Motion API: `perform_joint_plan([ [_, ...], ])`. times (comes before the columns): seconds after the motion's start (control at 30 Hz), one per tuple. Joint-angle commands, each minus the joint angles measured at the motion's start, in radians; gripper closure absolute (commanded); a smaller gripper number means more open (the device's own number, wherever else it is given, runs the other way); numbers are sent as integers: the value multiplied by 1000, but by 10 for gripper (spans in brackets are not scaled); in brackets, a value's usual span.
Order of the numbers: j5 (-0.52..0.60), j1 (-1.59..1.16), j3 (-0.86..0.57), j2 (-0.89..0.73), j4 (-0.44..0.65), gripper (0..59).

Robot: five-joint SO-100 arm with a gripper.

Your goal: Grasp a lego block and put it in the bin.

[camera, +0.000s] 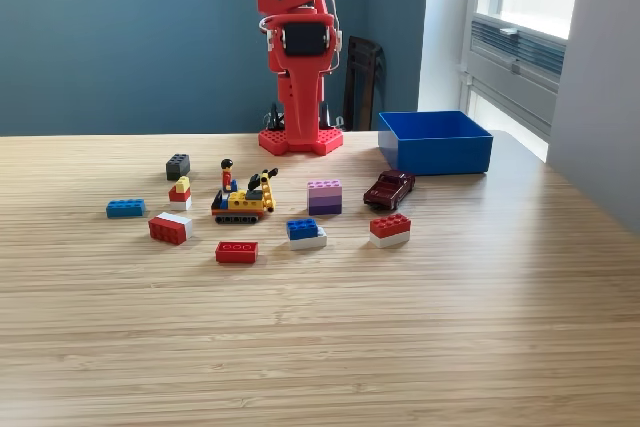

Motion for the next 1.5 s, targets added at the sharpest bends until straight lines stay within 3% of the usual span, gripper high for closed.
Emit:
perform_joint_plan([
  [0.03, 5, 3, -21, 43, -51, 425],
  [0.2, -3, 2, -11, 14, -115, 408],
  [0.57, -43, 11, -84, -232, -110, 401],
  [1.5, -89, 44, -347, -606, -107, 342],
])
